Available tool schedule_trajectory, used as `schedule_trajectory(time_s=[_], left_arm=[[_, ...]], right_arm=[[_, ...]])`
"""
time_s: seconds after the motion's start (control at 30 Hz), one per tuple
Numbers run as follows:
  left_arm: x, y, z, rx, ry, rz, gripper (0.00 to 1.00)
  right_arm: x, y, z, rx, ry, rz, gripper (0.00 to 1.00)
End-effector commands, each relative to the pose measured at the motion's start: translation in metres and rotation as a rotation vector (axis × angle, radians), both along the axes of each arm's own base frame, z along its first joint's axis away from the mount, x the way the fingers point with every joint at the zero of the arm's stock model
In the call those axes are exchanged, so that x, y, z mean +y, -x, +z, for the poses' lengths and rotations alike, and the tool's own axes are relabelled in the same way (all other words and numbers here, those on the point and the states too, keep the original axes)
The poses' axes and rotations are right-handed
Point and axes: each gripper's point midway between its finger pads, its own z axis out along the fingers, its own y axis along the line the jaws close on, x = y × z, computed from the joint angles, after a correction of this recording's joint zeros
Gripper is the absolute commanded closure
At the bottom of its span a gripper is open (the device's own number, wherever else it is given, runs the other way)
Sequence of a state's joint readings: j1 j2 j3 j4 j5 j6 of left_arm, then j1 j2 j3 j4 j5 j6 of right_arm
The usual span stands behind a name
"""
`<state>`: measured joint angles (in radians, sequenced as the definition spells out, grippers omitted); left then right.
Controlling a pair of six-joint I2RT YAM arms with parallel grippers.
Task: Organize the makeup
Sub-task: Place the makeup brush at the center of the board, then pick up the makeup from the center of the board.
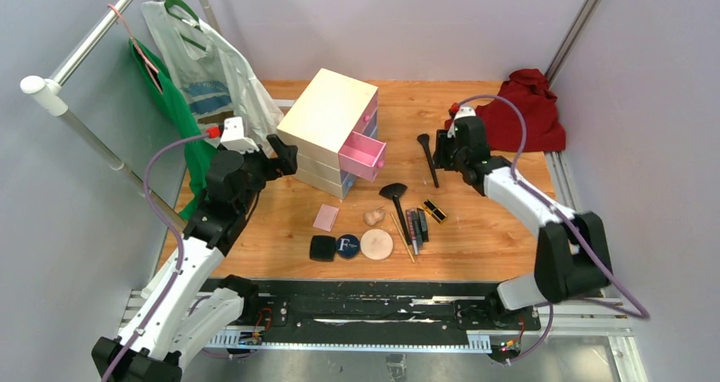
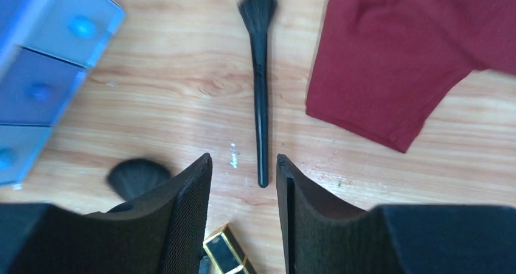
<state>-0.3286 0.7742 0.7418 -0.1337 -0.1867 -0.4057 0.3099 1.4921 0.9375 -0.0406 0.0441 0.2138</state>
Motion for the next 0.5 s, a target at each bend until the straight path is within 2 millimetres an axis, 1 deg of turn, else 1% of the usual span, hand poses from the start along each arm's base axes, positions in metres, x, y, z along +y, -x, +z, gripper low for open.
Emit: schedule_trajectory(time_s=[0.0,0.07,0.13,0.27,0.33,0.47], left_arm=[[-0.002,-0.001,0.034,-0.088,0.017,-0.010,0.02],[-0.003,-0.003,0.037,-0.096,0.017,-0.017,0.02],[-0.006,-0.006,0.041,-0.097,0.017,-0.027,0.02],[-0.012,-0.011,0.039,-0.083,0.018,-0.049,0.02],[-0.014,-0.012,0.036,-0.077,0.018,-0.055,0.02],[-0.016,-0.013,0.035,-0.073,0.018,-0.065,0.02]], right_arm=[[0.006,0.021,0.051,-0.093,0.014,0.047,0.57],[0.014,0.034,0.059,-0.100,0.008,0.082,0.58],[0.024,0.049,0.059,-0.079,0.015,0.123,0.60],[0.038,0.083,0.048,-0.038,0.070,0.187,0.61],[0.045,0.099,0.043,-0.024,0.075,0.214,0.64],[0.054,0.128,0.026,0.008,0.077,0.261,0.66]])
